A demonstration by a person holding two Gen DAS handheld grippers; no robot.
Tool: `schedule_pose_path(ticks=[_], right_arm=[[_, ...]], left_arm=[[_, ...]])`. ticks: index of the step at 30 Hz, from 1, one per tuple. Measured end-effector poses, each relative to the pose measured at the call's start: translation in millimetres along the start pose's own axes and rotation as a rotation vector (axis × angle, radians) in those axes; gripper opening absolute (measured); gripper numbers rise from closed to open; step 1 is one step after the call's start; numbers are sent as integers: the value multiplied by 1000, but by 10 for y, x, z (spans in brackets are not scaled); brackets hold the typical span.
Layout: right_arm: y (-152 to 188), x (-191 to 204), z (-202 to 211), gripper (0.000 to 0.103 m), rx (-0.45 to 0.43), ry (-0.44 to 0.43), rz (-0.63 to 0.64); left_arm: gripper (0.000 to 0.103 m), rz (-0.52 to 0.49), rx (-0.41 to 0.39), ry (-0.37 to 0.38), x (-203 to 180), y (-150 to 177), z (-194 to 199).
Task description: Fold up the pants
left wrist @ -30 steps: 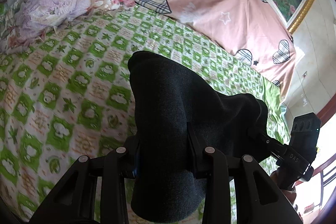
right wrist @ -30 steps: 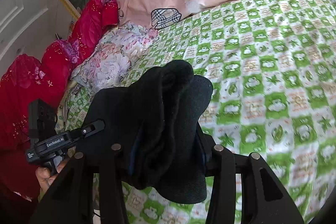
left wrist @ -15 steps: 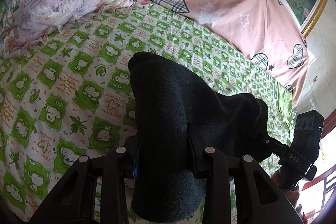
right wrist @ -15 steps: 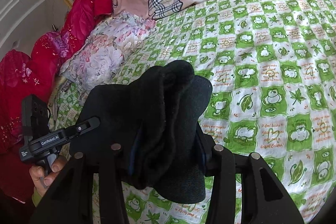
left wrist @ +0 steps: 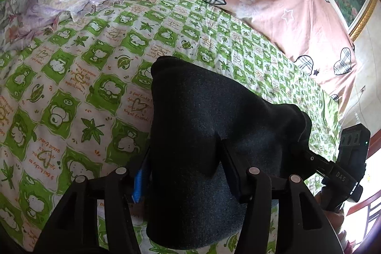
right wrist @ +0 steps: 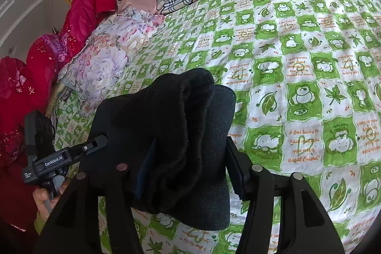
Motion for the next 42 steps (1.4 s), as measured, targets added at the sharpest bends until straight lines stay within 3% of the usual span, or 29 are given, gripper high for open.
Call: schedule_pose_path(ticks=[6, 26, 32, 39, 42], right_arm=[[39, -133, 41, 71, 0, 10, -50], [144, 41, 200, 75, -19, 35, -30], [209, 45, 258, 79, -29, 98, -15], [296, 248, 635, 81, -150, 54, 32], [344, 387, 784, 96, -200, 54, 80]], left_arm=[[64, -5, 4, -16, -2, 35, 21], [78, -16, 7, -62, -53, 141, 101], [80, -43, 5, -86, -124, 236, 185], [81, -85, -39, -119, -279, 346, 444], [81, -143, -73, -163, -409, 409, 584]])
Point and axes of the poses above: each gripper's, at about its wrist camera, not at the fingertips, and z roughly against the way its jaws point, x to its left, y to its underside, the point moved 5 cm from there along -z, roughly the way its jaws point, and after that the axes turned 8 degrees about -z, right-handed, at the moved point
